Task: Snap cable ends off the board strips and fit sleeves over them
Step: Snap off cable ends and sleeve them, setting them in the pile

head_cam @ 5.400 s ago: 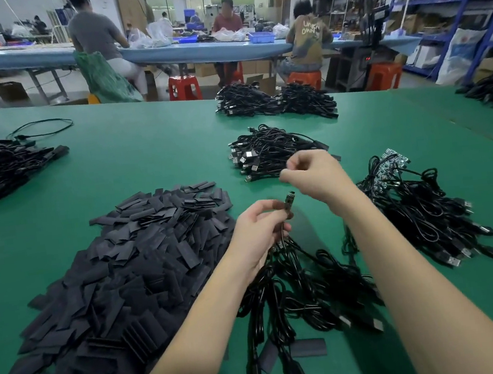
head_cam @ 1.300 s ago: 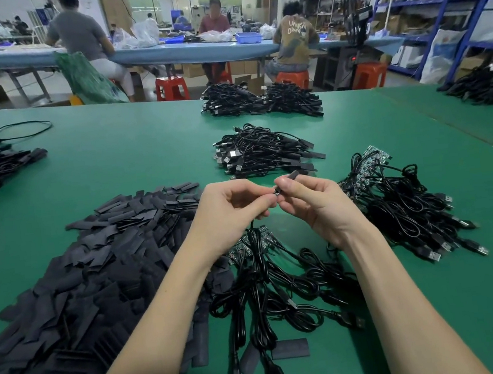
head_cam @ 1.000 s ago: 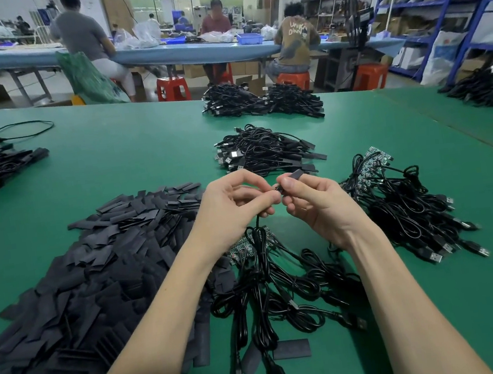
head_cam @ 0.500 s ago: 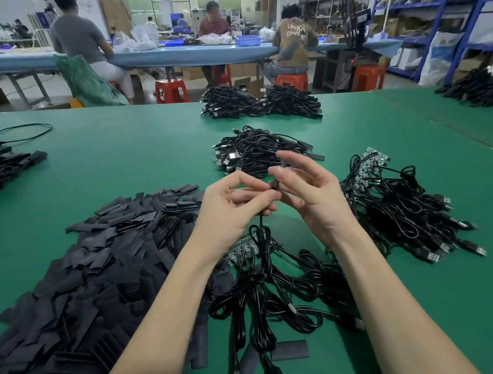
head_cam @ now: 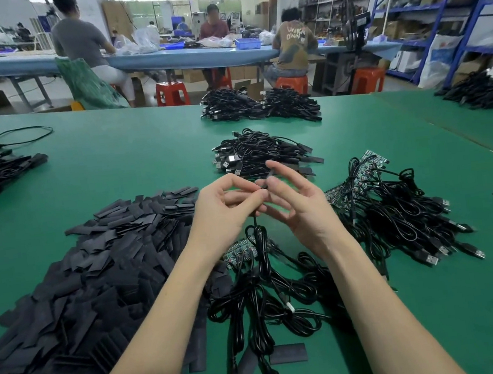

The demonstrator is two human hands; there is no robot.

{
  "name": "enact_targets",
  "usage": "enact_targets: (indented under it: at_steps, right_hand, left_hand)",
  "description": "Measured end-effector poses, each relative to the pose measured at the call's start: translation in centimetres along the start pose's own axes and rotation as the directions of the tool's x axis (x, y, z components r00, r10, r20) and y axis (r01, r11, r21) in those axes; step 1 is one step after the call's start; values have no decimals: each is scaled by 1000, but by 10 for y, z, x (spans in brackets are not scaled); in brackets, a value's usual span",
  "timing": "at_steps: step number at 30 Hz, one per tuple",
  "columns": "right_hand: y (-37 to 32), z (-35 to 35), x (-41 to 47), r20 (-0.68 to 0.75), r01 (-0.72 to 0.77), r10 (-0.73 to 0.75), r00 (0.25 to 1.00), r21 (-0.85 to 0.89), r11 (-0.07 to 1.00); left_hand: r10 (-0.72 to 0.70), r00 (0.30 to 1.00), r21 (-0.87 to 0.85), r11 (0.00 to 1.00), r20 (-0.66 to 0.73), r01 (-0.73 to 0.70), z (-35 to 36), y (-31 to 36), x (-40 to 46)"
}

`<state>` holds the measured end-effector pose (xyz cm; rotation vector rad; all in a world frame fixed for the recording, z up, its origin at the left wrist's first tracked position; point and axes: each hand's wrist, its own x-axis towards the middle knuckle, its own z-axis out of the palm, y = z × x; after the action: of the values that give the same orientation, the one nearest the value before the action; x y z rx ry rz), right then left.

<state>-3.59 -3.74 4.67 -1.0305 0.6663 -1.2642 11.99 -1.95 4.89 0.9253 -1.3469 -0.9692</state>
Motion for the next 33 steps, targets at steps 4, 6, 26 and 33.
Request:
enact_targets:
  at_steps: [4,6,26,33]
  right_hand:
    - [-8,-7,-6,136,-249,337,932,-438,864]
    - [-11,-7,-9,206,-235,446,871,-623,746]
    - [-29,9,132,-395,-239,314,864,228,944]
    - [-38,26,168,-450,-156,299,841,326,932]
  left_hand:
    - [4,995,92,996,-100,5,-3,-1,3]
    - [7,993,85,996,-121,3,-3,-2,3]
    - [-108,991,814,581,76,1,-29,-41,-1]
    - [-120,990,806,592,75,11,-30,-43,-3]
